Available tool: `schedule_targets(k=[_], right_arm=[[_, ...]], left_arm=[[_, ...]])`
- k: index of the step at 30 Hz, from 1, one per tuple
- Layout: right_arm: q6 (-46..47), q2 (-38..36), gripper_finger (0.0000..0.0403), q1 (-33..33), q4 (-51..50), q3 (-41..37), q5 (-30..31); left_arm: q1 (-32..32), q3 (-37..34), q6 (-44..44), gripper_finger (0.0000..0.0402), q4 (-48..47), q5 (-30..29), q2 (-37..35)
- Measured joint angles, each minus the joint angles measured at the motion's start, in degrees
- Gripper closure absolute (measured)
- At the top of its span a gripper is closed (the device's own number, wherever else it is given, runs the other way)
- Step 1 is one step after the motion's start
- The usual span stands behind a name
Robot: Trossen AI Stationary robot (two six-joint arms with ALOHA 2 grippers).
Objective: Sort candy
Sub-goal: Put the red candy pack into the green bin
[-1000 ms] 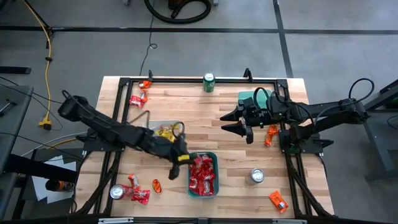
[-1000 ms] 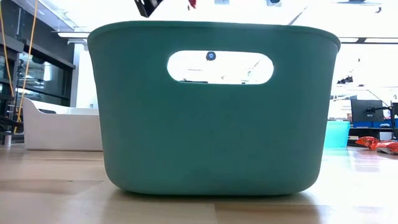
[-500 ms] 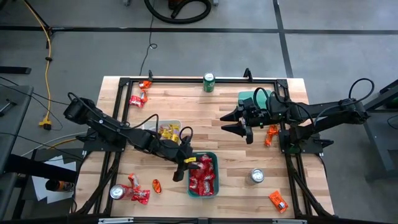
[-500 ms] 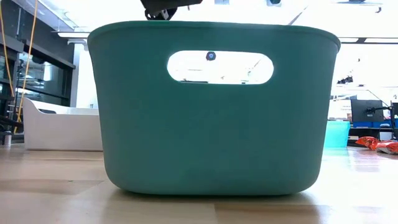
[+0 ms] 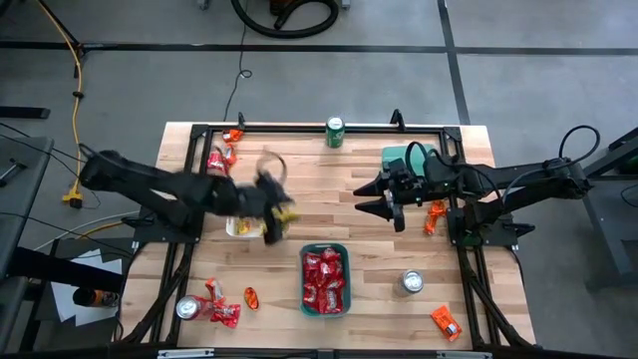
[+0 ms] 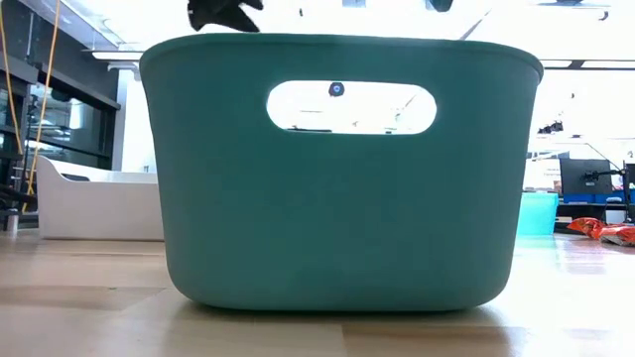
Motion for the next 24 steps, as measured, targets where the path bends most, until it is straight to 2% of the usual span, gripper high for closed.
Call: schedule_targets(k=[6, 9, 11, 14, 19, 24], right_arm=[[-0.46, 0.00, 0.0197, 0.00, -0.70, 0.00, 0.01], [-0.46, 0.00, 0.0197, 0.00, -0.80, 0.00, 0.42], [-0.46, 0.00, 0.0197, 0.00, -0.82, 0.00, 2.04], [-0.47, 0.00, 0.0197, 0.00, -0.80, 0.00, 4.47], [-0.33, 0.00, 0.0197, -0.02, -0.34, 0.00, 7.02], [2.17, 0.06, 0.0197, -0.02, -0.34, 0.00, 7.31]], left_arm=[[11.25, 0.20, -11.56, 0.0201, -14.33, -8.01, -8.90], [18.35, 0.14, -18.53, 0.0201, -22.98, -8.89, -10.16], [23.77, -0.43, -19.19, 0.0201, -28.20, -8.45, -9.62], [33.28, -2.44, -14.55, 0.0201, -32.10, -5.75, -7.25], [50.99, -2.80, -5.70, 0.0201, -35.24, 4.10, 0.98], [59.37, -2.78, 0.64, 0.0201, -37.23, 5.41, 11.46]])
